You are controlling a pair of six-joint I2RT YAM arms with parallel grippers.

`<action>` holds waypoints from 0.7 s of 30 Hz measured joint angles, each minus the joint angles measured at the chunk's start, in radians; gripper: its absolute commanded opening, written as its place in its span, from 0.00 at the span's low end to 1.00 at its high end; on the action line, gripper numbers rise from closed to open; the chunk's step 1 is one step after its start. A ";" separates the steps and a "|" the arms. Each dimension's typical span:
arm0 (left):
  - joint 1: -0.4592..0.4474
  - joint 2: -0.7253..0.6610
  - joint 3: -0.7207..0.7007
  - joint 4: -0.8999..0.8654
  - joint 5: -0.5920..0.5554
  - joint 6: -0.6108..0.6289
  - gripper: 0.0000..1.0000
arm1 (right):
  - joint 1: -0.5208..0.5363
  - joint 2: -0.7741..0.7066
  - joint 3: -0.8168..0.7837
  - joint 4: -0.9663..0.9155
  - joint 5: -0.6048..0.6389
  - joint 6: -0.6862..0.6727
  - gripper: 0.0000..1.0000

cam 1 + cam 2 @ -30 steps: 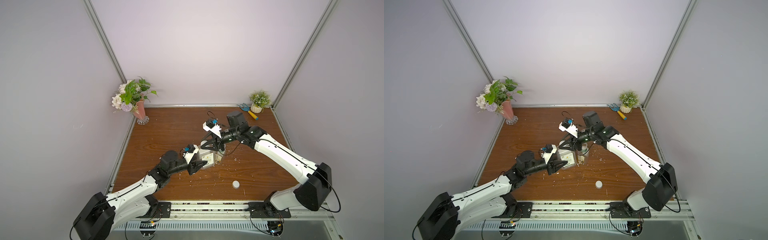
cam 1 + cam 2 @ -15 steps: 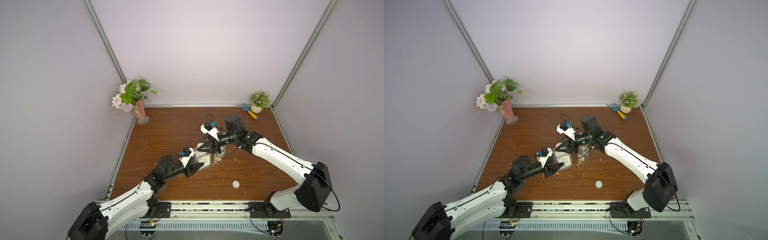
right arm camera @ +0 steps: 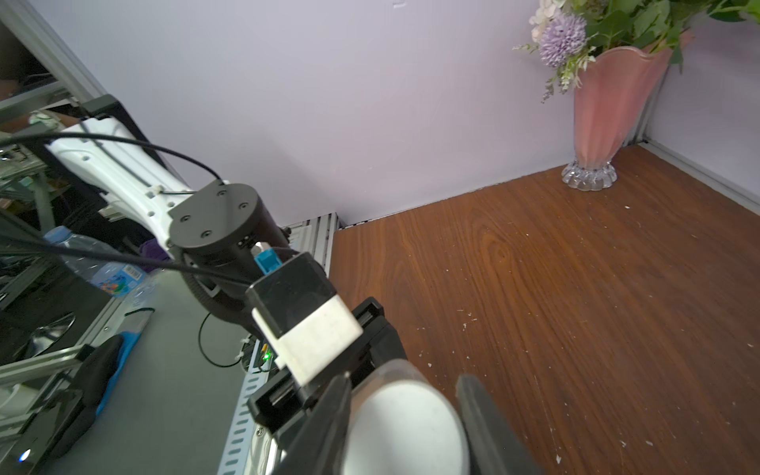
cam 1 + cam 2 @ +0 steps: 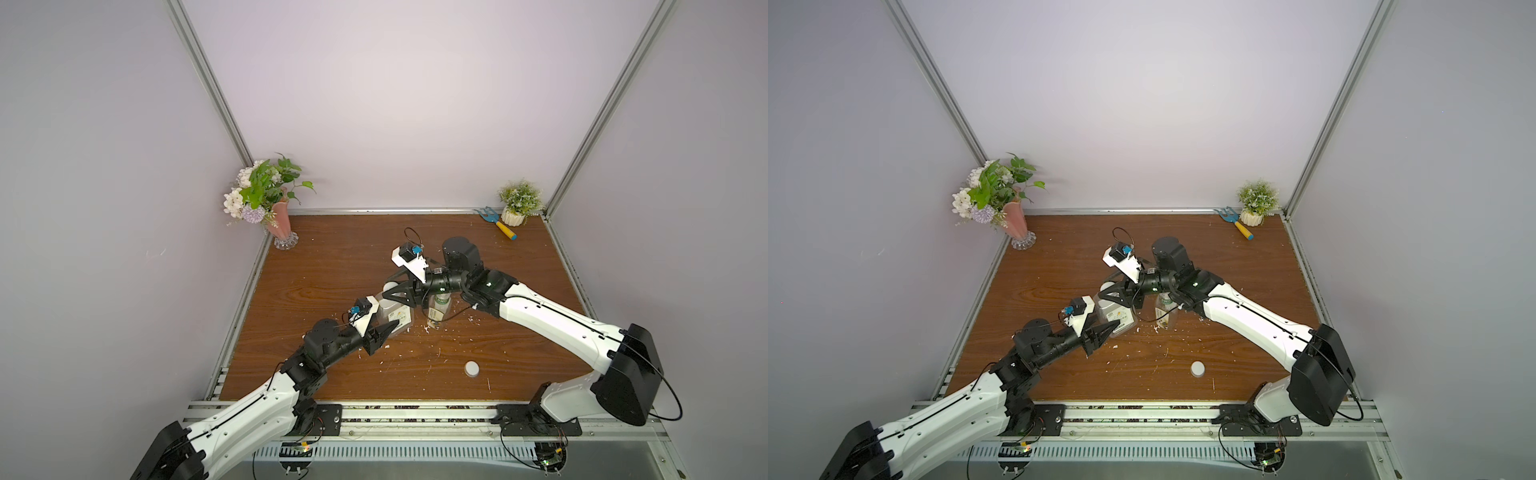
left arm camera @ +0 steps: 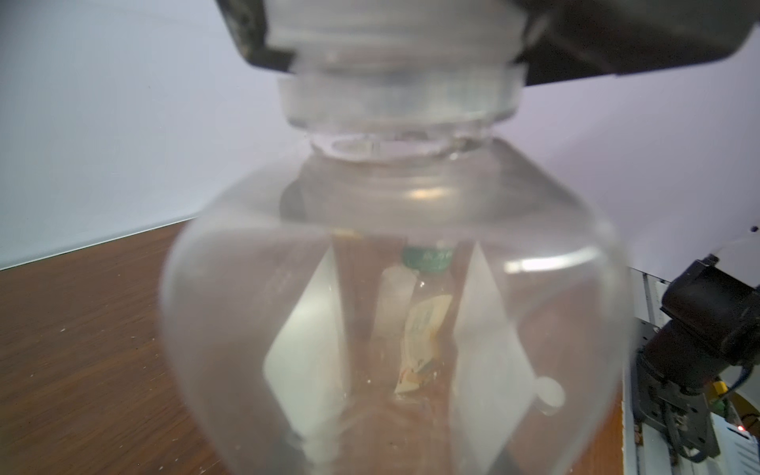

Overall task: Screw on the bottle caps
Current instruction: Screw the bottle cap onto the plastic bottle.

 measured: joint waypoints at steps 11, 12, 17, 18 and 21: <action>0.000 -0.040 -0.019 0.003 -0.108 0.002 0.01 | 0.092 0.018 0.044 -0.011 0.269 0.065 0.00; 0.000 -0.040 -0.019 0.004 -0.117 0.002 0.01 | 0.100 0.022 0.049 -0.011 0.292 0.076 0.00; -0.001 -0.041 -0.019 0.006 -0.175 0.007 0.01 | 0.140 0.052 0.083 -0.016 0.413 0.124 0.00; -0.002 -0.042 -0.019 0.006 -0.187 0.008 0.01 | 0.150 0.061 0.093 -0.018 0.443 0.138 0.00; -0.005 -0.046 -0.019 0.006 -0.230 0.008 0.01 | 0.177 0.087 0.124 -0.028 0.527 0.177 0.00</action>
